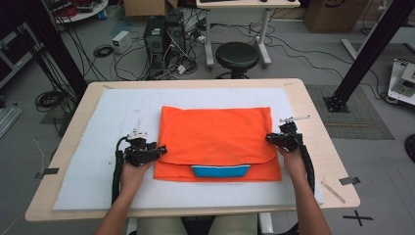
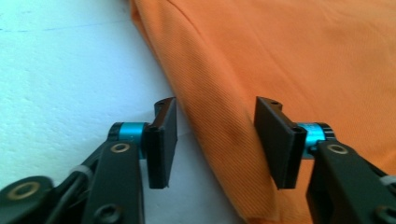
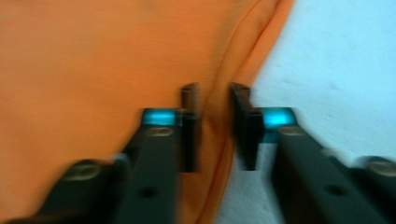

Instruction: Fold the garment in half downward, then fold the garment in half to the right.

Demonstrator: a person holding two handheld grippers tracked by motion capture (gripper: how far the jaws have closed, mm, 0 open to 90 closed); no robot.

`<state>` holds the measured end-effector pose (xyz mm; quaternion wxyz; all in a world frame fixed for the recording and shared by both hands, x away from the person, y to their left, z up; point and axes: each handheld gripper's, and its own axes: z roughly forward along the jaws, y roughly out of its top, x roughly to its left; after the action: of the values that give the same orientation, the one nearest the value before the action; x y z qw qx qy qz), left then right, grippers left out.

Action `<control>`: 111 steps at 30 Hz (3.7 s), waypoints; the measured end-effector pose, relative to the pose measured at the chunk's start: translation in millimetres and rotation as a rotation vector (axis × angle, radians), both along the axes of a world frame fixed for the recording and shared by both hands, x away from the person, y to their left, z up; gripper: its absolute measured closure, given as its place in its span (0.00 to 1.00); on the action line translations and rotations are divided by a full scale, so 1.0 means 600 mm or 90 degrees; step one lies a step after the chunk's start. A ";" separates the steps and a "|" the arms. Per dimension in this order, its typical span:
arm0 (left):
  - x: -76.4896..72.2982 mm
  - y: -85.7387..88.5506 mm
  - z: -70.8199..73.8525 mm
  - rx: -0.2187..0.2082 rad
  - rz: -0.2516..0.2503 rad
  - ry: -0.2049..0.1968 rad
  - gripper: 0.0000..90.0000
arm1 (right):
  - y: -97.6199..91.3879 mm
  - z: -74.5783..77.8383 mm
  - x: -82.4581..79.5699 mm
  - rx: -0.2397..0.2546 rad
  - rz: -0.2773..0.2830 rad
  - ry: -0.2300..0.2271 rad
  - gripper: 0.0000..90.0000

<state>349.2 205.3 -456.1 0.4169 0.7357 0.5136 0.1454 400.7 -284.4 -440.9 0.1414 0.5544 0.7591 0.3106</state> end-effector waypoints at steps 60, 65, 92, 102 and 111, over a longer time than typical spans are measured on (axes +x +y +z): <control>-0.017 0.031 0.038 -0.067 -0.010 -0.152 0.26 | 0.007 0.045 -0.062 -0.004 0.058 -0.181 0.24; -0.017 0.029 0.037 -0.062 -0.016 -0.136 0.26 | 0.011 0.047 -0.064 -0.008 0.069 -0.173 0.24; -0.024 -0.035 0.017 -0.022 -0.008 0.026 0.46 | 0.106 0.095 -0.035 -0.037 0.165 -0.107 0.24; -0.026 -0.049 0.010 0.015 -0.016 0.030 0.63 | 0.164 0.106 0.008 -0.048 0.205 -0.073 0.24; -0.029 -0.053 0.009 0.017 -0.037 0.025 0.82 | 0.216 0.108 0.056 -0.032 0.229 -0.041 0.24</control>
<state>331.5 173.2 -450.6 0.4007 0.7587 0.4981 0.1253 434.1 -154.7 -376.1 0.1220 0.3957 0.8485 0.3294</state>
